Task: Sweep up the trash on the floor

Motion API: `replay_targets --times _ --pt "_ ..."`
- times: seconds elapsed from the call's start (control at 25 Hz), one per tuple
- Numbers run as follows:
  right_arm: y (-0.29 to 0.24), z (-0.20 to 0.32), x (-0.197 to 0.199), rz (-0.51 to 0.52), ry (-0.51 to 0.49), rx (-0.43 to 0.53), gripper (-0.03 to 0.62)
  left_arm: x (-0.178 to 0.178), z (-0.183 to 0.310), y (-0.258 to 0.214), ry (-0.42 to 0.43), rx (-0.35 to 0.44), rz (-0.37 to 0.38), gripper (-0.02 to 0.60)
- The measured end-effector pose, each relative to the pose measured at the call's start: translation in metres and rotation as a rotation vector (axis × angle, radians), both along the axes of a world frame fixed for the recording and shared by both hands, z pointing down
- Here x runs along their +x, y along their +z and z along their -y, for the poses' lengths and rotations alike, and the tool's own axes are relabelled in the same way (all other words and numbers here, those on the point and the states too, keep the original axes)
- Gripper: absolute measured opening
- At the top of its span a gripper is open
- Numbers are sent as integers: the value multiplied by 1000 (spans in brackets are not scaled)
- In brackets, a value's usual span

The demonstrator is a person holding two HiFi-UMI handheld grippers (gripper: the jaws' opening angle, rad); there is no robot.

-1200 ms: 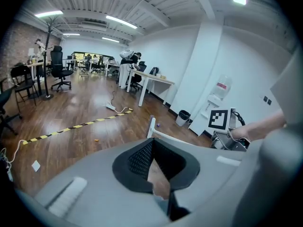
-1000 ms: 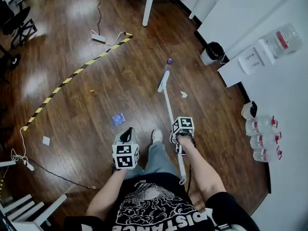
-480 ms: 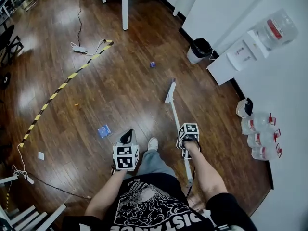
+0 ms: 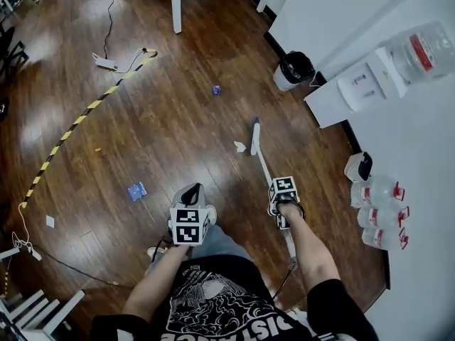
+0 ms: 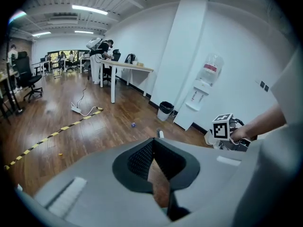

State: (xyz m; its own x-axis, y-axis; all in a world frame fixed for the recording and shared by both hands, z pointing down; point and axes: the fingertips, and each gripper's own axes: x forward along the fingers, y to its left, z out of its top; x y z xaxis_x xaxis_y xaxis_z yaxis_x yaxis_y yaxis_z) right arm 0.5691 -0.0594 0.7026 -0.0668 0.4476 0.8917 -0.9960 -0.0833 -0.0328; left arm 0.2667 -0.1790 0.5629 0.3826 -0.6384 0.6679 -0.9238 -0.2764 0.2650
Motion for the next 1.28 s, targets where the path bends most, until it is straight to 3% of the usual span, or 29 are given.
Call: replay_targets --times 0.28,0.6,1.0,1.28 --pt "10 36 56 -150 -195 -119 0 0 20 15 -60 -46 21 6" --pt "20 55 53 -226 -413 -238 0 -18 19 26 -107 -86 40 6" --pt "28 35 14 -216 -555 -300 0 -56 5 30 -182 -96 38 6" --pt "22 5 -59 -170 -541 -289 9 -95 -29 27 -194 -76 12 6"
